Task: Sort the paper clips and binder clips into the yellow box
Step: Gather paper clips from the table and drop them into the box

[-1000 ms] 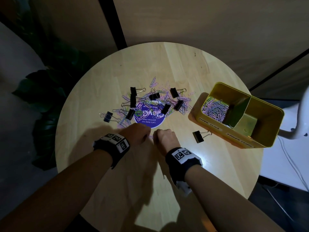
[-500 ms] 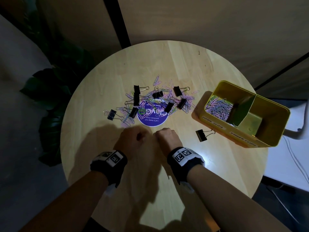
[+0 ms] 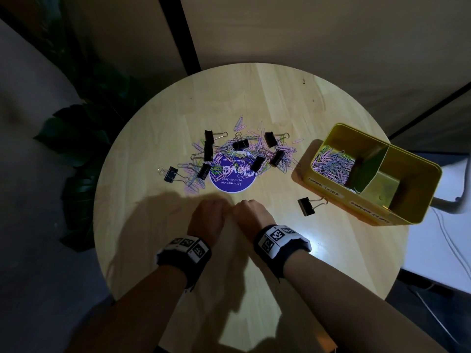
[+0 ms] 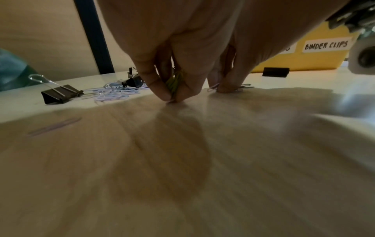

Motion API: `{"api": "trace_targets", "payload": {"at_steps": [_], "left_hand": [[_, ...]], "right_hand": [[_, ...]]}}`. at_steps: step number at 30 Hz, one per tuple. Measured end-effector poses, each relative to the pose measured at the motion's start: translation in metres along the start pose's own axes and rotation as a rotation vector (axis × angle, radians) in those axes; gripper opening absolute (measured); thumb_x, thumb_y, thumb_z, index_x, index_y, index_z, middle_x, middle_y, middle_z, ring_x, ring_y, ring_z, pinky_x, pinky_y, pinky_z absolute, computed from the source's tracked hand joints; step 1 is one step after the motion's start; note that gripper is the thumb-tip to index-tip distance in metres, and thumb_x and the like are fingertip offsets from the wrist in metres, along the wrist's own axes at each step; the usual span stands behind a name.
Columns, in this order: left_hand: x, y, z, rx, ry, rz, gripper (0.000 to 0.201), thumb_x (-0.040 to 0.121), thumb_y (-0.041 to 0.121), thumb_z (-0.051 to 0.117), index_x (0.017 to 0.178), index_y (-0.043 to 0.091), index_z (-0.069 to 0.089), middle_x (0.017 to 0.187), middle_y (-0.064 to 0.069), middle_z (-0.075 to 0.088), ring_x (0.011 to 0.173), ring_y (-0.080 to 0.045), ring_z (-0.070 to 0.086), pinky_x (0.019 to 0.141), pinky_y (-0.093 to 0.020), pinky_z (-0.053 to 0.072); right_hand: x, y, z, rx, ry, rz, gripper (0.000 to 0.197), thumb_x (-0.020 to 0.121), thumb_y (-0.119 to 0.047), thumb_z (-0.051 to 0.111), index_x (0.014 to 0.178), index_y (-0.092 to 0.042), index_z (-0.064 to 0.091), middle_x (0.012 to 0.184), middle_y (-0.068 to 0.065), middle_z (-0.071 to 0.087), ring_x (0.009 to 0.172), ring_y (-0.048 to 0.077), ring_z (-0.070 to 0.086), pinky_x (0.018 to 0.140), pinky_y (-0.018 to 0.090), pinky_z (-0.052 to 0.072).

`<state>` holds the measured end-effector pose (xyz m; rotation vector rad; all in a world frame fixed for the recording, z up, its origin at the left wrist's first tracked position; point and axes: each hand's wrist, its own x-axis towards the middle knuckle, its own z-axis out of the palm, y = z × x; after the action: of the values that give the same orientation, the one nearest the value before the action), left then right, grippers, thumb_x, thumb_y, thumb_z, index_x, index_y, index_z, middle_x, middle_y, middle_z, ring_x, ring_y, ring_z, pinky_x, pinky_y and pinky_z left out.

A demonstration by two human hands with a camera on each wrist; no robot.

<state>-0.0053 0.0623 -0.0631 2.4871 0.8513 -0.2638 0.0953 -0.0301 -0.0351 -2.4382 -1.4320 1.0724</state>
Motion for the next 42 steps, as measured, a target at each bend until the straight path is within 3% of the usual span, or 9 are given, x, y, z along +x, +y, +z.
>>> {"api": "trace_targets", "payload": {"at_steps": [5, 9, 13, 19, 25, 29, 32, 36, 42], "left_hand": [[0.007, -0.004, -0.009, -0.023, -0.011, 0.074, 0.012, 0.076, 0.014, 0.057, 0.081, 0.021, 0.065, 0.081, 0.002, 0.065, 0.081, -0.02, 0.061, 0.071, -0.029, 0.043], [0.003, -0.013, -0.016, -0.293, 0.117, -0.077, 0.025, 0.072, 0.009, 0.066, 0.093, 0.023, 0.073, 0.086, 0.004, 0.073, 0.082, -0.012, 0.065, 0.077, -0.023, 0.049], [-0.001, -0.02, -0.017, -0.379, 0.22, -0.244, 0.01, 0.07, 0.017, 0.076, 0.078, 0.014, 0.07, 0.072, 0.002, 0.068, 0.07, -0.01, 0.06, 0.063, -0.009, 0.033], [-0.005, -0.023, -0.021, -0.406, 0.236, -0.289, 0.021, 0.07, 0.016, 0.075, 0.062, 0.021, 0.057, 0.068, -0.006, 0.069, 0.062, -0.014, 0.053, 0.057, -0.014, 0.029], [-0.004, -0.035, -0.016, -0.416, 0.203, -0.29, 0.02, 0.068, 0.011, 0.075, 0.064, 0.021, 0.058, 0.069, -0.007, 0.07, 0.07, -0.024, 0.065, 0.064, -0.022, 0.038], [-0.001, -0.037, -0.013, -0.428, 0.201, -0.284, 0.013, 0.069, 0.013, 0.076, 0.069, 0.015, 0.063, 0.072, -0.008, 0.071, 0.07, -0.021, 0.064, 0.063, -0.019, 0.037], [0.0, -0.038, -0.015, -0.418, 0.191, -0.251, 0.014, 0.07, 0.012, 0.077, 0.071, 0.014, 0.063, 0.073, -0.009, 0.07, 0.066, -0.014, 0.056, 0.059, -0.013, 0.03], [0.003, -0.041, -0.015, -0.402, 0.214, -0.206, 0.026, 0.068, 0.017, 0.075, 0.065, 0.028, 0.052, 0.065, -0.002, 0.066, 0.064, -0.019, 0.06, 0.061, -0.02, 0.036], [0.006, -0.045, -0.008, -0.38, 0.233, -0.168, 0.015, 0.066, 0.013, 0.076, 0.072, 0.015, 0.063, 0.067, -0.003, 0.068, 0.065, -0.021, 0.065, 0.063, -0.02, 0.042]], "right_hand": [[0.001, 0.004, -0.006, 0.034, -0.037, 0.012, 0.031, 0.098, -0.011, 0.037, 0.113, 0.002, 0.06, 0.113, 0.023, 0.062, 0.105, 0.036, 0.059, 0.08, 0.035, 0.044], [0.013, 0.002, -0.013, -0.026, -0.011, -0.006, 0.026, 0.093, -0.007, 0.042, 0.106, 0.003, 0.062, 0.109, 0.023, 0.062, 0.103, 0.037, 0.059, 0.075, 0.034, 0.043], [0.033, -0.015, -0.02, -0.109, -0.037, -0.12, 0.029, 0.092, -0.007, 0.043, 0.109, -0.002, 0.066, 0.108, 0.019, 0.065, 0.102, 0.037, 0.062, 0.077, 0.036, 0.048], [0.042, -0.029, -0.018, -0.162, -0.094, -0.109, 0.031, 0.095, -0.009, 0.037, 0.113, 0.0, 0.061, 0.113, 0.018, 0.06, 0.099, 0.034, 0.059, 0.079, 0.038, 0.046], [0.034, -0.04, -0.022, -0.065, -0.115, -0.062, 0.032, 0.1, -0.01, 0.036, 0.119, 0.002, 0.057, 0.118, 0.023, 0.061, 0.108, 0.037, 0.059, 0.084, 0.039, 0.047], [0.037, -0.044, -0.018, -0.052, -0.088, -0.108, 0.03, 0.098, -0.018, 0.038, 0.123, -0.011, 0.054, 0.106, 0.021, 0.062, 0.096, 0.035, 0.061, 0.067, 0.033, 0.038], [0.042, -0.048, -0.02, -0.062, -0.073, -0.101, 0.03, 0.098, -0.022, 0.041, 0.122, -0.013, 0.056, 0.107, 0.02, 0.063, 0.098, 0.036, 0.061, 0.065, 0.032, 0.035], [0.046, -0.046, -0.025, 0.034, -0.06, 0.01, 0.032, 0.093, -0.011, 0.047, 0.122, -0.001, 0.057, 0.119, 0.025, 0.056, 0.113, 0.038, 0.053, 0.087, 0.038, 0.044], [0.05, -0.042, -0.032, 0.071, -0.102, 0.053, 0.038, 0.089, -0.014, 0.056, 0.123, 0.003, 0.055, 0.122, 0.026, 0.053, 0.116, 0.04, 0.052, 0.09, 0.041, 0.045]]}}
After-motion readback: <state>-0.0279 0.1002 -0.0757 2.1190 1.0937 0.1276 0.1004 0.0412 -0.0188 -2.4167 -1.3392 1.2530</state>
